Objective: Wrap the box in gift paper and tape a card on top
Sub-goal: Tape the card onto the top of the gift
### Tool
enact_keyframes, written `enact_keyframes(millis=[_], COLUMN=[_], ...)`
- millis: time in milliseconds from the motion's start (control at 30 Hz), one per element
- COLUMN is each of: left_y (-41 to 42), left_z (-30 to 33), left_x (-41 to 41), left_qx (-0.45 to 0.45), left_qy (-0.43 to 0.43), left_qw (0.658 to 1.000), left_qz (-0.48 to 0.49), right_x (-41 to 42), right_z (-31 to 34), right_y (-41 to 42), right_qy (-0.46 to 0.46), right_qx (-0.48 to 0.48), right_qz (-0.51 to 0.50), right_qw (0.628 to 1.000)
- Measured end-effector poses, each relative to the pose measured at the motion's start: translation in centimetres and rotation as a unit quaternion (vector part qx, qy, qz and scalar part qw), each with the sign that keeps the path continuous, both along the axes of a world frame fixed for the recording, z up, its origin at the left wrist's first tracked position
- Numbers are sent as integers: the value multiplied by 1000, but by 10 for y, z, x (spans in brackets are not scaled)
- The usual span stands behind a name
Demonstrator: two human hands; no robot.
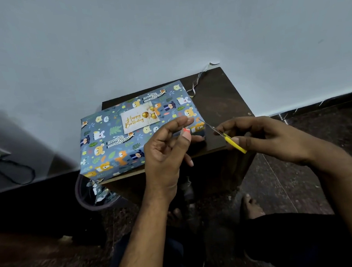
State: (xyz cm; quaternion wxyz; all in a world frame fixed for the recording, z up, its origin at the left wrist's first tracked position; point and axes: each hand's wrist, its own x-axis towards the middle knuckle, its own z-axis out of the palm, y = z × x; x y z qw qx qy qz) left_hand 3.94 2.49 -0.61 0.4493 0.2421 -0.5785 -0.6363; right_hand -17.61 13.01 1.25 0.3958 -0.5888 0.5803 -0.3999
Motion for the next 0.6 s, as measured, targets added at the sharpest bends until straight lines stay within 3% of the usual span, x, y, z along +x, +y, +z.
enact_keyframes(millis=[600], left_y=[4], left_z=[0], left_x=[3], left_qx=[29], left_qy=[-20], left_qw=[997], left_qz=[-66], right_x=[-8], right_z=[-2], right_y=[9], right_qy=[-38], right_qx=[42], right_qz=[34], right_qw=[998])
